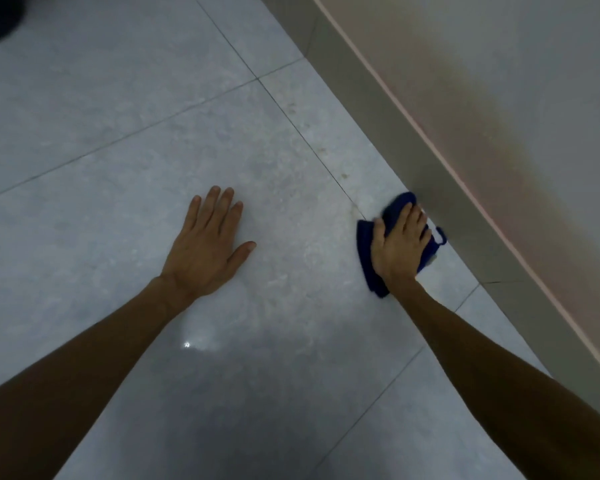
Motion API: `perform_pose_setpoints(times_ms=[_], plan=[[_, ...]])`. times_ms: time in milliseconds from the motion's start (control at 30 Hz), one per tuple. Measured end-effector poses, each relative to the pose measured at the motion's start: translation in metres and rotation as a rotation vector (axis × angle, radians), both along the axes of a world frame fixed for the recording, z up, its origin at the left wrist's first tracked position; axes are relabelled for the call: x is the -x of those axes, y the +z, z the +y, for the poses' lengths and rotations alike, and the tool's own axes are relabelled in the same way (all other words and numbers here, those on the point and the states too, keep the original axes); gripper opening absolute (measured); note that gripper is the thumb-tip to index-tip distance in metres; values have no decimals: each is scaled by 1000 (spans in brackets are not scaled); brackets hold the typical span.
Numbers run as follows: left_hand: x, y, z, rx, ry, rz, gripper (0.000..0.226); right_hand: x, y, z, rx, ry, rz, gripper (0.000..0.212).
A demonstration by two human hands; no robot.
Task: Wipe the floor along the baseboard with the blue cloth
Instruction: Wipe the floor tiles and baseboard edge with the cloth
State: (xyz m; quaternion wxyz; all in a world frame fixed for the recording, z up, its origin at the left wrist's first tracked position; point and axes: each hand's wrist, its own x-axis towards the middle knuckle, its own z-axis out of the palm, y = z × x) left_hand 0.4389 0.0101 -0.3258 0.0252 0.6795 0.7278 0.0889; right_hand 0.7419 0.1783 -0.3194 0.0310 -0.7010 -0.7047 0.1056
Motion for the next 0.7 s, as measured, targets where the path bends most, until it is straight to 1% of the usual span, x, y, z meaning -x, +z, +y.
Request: perform_pose_setpoints(times_ms=[33, 100, 167, 200, 267, 333, 400, 467, 500, 567, 633, 667, 700], plan=[[1, -3, 1, -3, 13, -8, 75, 20, -1, 11, 2, 28, -7, 80], [2, -10, 3, -15, 37, -19, 75, 45, -5, 6, -37, 190, -16, 77], [4, -12, 5, -23, 51, -50, 75, 28, -1, -33, -23, 350, 11, 72], [8, -12, 6, -30, 59, -60, 75, 10, 0, -56, -14, 374, 11, 70], [15, -11, 5, -33, 68, -69, 78, -29, 4, -79, 2, 298, 23, 70], [19, -11, 3, -26, 90, -104, 81, -42, 3, -60, 12, 120, -11, 75], [19, -10, 4, -45, 115, -129, 83, -17, 0, -19, -4, -32, -48, 83], [19, -11, 3, -59, 121, -135, 84, 30, -2, 14, -26, -66, -47, 87], [19, -11, 2, -61, 122, -134, 84, 51, -4, 17, -28, -22, -53, 84], [20, -12, 3, -56, 118, -136, 85, 70, -6, -8, -27, 162, -59, 79], [21, -11, 3, -40, 126, -144, 85, 49, 1, -62, 1, 348, -55, 75], [22, -11, 3, -34, 131, -144, 86, 26, 4, -88, 33, 374, -43, 75], [22, -11, 2, -32, 133, -144, 86, -1, 5, -106, 55, 345, -38, 77]])
